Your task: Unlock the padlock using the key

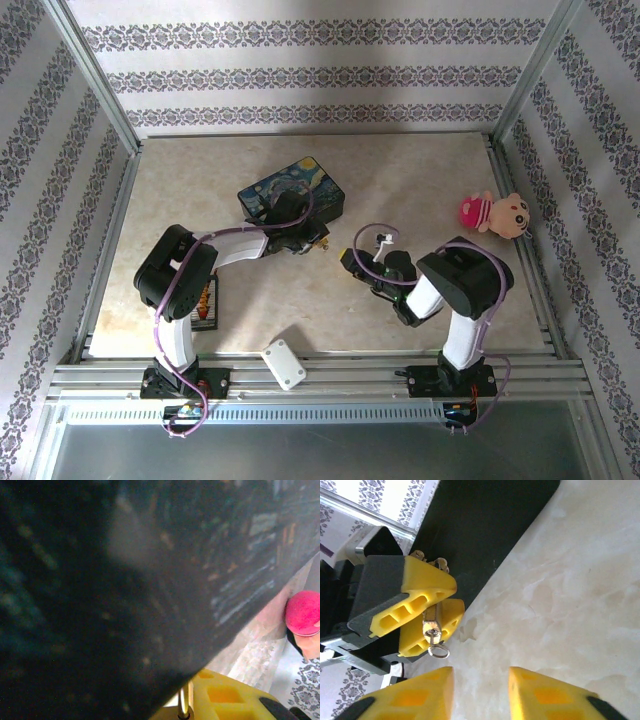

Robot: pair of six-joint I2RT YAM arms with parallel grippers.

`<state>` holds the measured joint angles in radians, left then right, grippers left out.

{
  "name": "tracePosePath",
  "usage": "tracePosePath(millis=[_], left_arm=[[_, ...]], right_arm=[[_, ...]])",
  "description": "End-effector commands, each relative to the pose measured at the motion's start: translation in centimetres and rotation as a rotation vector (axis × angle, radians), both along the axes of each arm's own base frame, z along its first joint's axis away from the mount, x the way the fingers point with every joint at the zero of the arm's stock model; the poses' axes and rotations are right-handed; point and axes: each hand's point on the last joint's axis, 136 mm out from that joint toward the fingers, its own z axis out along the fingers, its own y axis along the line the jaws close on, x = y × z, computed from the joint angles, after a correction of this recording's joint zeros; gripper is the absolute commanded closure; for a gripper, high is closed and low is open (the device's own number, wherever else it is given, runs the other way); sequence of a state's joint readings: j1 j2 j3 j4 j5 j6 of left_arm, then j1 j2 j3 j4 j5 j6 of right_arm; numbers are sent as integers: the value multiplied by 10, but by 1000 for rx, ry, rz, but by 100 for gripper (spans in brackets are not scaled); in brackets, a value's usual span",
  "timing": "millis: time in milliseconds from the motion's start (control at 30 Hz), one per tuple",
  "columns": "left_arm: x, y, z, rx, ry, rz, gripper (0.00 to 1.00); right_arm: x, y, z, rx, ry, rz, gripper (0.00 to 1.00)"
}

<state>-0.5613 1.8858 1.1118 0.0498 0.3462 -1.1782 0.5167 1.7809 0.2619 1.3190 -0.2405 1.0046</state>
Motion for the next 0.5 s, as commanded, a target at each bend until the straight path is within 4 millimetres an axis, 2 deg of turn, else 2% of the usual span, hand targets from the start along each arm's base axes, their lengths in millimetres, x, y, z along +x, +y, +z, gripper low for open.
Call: tracePosePath(millis=[0, 100, 333, 367, 467], left_arm=[[-31, -13, -13, -49, 118, -69, 100], [-31, -13, -10, -48, 112, -72, 100], [-31, -13, -10, -45, 112, -74, 100], [-31, -12, -10, -45, 111, -74, 100], [-32, -13, -11, -47, 115, -76, 100]], right_arm=[[-3, -3, 4, -29, -16, 2, 73], [-4, 0, 3, -37, -7, 15, 73], [2, 26, 6, -10, -20, 88, 73], [9, 33, 15, 10, -44, 99, 74], [13, 42, 19, 35, -49, 124, 76]])
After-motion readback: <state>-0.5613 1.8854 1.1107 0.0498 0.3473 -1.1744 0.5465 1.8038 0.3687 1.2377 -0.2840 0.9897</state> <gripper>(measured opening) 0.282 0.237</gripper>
